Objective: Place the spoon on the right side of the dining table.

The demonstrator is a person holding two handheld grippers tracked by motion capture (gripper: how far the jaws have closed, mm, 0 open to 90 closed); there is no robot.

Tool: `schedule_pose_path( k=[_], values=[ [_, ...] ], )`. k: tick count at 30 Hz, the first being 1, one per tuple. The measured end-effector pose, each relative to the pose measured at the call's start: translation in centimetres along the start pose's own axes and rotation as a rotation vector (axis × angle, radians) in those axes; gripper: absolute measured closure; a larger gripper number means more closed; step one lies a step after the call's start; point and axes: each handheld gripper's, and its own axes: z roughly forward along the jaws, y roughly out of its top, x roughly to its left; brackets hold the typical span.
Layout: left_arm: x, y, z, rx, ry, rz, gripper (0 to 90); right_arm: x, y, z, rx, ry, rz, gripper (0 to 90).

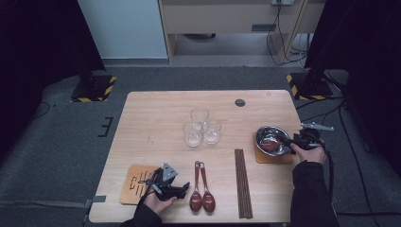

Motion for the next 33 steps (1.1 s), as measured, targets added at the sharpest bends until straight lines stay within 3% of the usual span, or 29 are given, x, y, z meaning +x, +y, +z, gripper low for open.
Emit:
schedule_pose_path(
  k=[18, 33],
  values=[
    [0.0, 0.0, 0.0, 0.0, 0.0, 0.0, 12.4, 0.2, -0.5, -0.4, 0.023, 0.017, 0.025, 31.6],
    [0.0, 0.0, 0.0, 0.0, 0.0, 0.0, 12.4, 0.3, -1.6, -1.3, 0.003, 0.045, 0.026, 31.6]
  ],
)
